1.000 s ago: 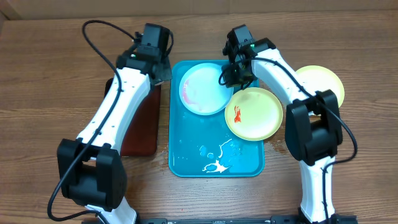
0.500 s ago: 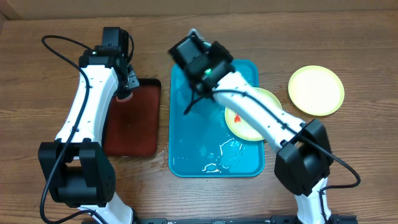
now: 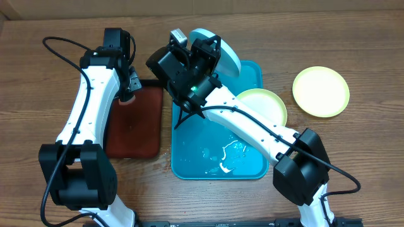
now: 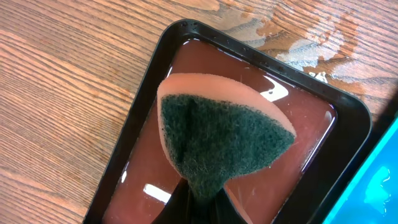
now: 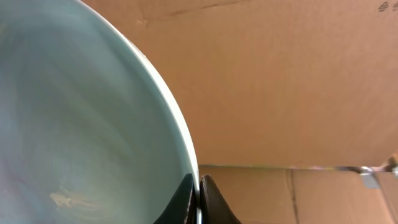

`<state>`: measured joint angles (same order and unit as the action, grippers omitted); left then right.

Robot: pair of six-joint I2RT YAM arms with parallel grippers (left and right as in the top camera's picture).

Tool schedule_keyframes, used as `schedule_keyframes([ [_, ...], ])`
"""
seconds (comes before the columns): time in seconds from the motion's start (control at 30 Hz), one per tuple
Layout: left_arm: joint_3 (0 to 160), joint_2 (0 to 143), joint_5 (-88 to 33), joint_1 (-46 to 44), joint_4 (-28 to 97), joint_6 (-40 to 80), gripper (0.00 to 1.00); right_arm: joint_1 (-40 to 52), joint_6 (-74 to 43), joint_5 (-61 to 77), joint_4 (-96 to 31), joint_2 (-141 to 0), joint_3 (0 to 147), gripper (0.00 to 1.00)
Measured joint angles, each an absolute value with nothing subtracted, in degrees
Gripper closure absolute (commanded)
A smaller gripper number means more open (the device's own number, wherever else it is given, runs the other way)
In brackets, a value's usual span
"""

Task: Clean dirty plates on tray and stack at the side
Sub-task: 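Lift the white plate with the right gripper and set it on the yellow plate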

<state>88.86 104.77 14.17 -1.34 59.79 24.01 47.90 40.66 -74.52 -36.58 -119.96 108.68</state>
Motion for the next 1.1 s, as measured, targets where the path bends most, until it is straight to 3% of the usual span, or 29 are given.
schedule_keyframes([
  [0.17, 88.86, 104.77, 14.13, -1.34, 59.79, 24.01, 0.96, 47.37, 36.03, -69.91, -42.09, -119.96, 108.79, 0.96],
  [0.4, 88.86, 104.77, 14.13, -1.34, 59.81, 24.01, 0.96, 39.48, 20.1, -47.51, -49.95, -119.96, 108.84, 0.96],
  [0.6, 88.86, 104.77, 13.91, -1.34, 59.79, 24.01, 0.96, 23.33, 4.47, -27.11, -52.8, -119.5, 108.84, 0.96],
  [0.83, 88.86, 104.77, 13.91, -1.34, 59.79, 24.01, 0.96, 2.74, -0.25, -1.06, -57.84, -117.91, 108.81, 0.96],
  [1.1, 88.86, 104.77, 13.91, -1.34, 59.55, 24.01, 0.96, -16.67, -1.61, 10.37, -61.65, -117.89, 105.45, 0.96],
])
